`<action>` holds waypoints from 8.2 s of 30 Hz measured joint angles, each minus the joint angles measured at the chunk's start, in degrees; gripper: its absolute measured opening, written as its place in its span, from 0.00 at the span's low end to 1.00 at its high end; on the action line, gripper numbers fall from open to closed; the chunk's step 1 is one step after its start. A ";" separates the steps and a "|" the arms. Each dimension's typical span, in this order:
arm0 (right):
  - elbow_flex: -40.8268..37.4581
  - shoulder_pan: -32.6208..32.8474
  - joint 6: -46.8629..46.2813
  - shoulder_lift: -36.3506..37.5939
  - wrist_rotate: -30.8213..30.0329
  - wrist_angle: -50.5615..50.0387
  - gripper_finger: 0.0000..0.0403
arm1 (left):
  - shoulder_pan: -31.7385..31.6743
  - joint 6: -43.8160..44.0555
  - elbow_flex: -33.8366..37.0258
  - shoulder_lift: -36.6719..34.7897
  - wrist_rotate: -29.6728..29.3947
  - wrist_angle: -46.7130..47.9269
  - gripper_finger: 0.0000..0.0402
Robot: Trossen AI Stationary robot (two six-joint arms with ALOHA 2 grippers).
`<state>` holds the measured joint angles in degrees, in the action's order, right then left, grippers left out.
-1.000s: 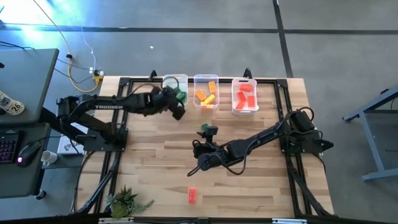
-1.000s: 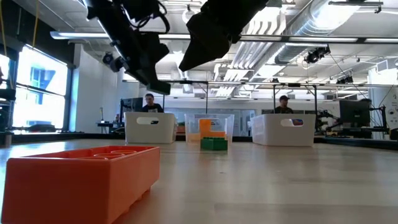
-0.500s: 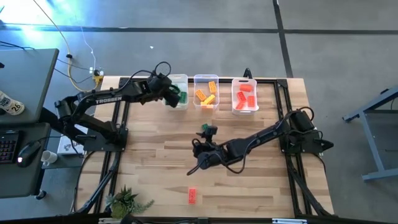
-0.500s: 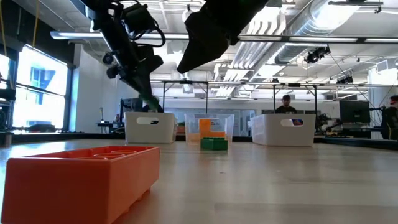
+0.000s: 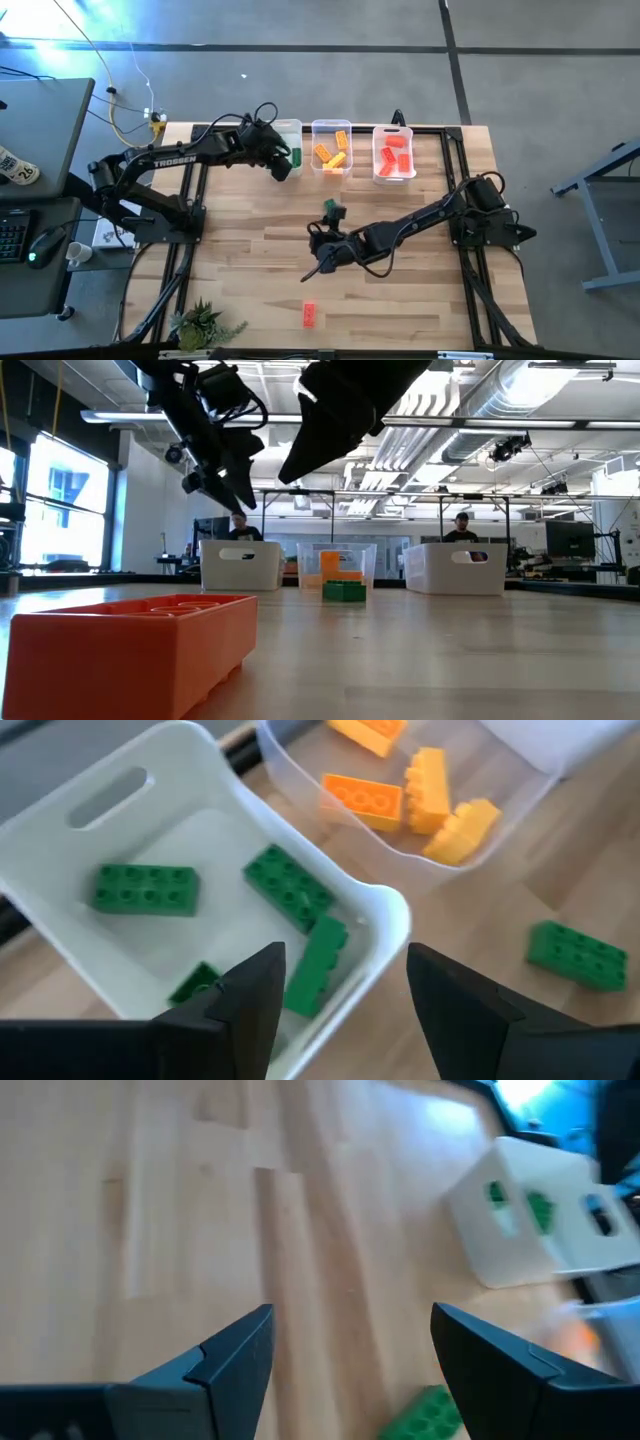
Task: Sort & place blocks by color
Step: Put the orange game piece into the right white bin, then put the green game piece into the left white bin
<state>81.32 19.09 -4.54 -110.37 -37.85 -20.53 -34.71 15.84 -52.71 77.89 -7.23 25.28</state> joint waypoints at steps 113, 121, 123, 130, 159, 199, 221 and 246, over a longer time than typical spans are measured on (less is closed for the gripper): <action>27.89 2.95 31.77 -25.96 33.31 -15.79 0.27 | 24.23 12.16 0.02 -14.12 -19.16 8.86 0.50; 27.78 1.11 18.47 -23.28 17.94 -27.01 0.27 | 24.23 7.85 0.02 -14.12 -23.28 7.51 0.50; 27.78 0.59 14.74 -22.17 13.44 -30.57 0.27 | 24.23 5.93 0.02 -14.13 -25.03 7.41 0.50; 27.78 -0.83 3.27 -18.97 7.26 -40.87 0.27 | 24.23 4.50 0.00 -14.12 -26.01 7.39 0.50; 27.78 -26.90 -14.78 -4.74 -0.73 -69.48 0.27 | 24.23 -0.19 0.00 -14.12 -26.01 4.31 0.50; 14.08 -46.84 -15.54 -4.28 9.36 -68.79 0.48 | 24.23 -6.00 0.00 -14.12 -26.01 4.39 0.50; 25.85 -34.15 -24.28 -4.28 20.66 -69.06 0.49 | 24.25 -10.38 -0.04 -16.62 -27.78 4.22 0.50; 25.75 -25.51 -39.65 -4.99 31.08 -47.69 0.49 | 24.26 -13.54 -0.02 -32.28 -30.53 6.06 0.50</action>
<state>107.07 -6.42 -44.19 -115.36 -6.77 -68.22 -10.46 2.31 -52.73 45.61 -37.76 31.34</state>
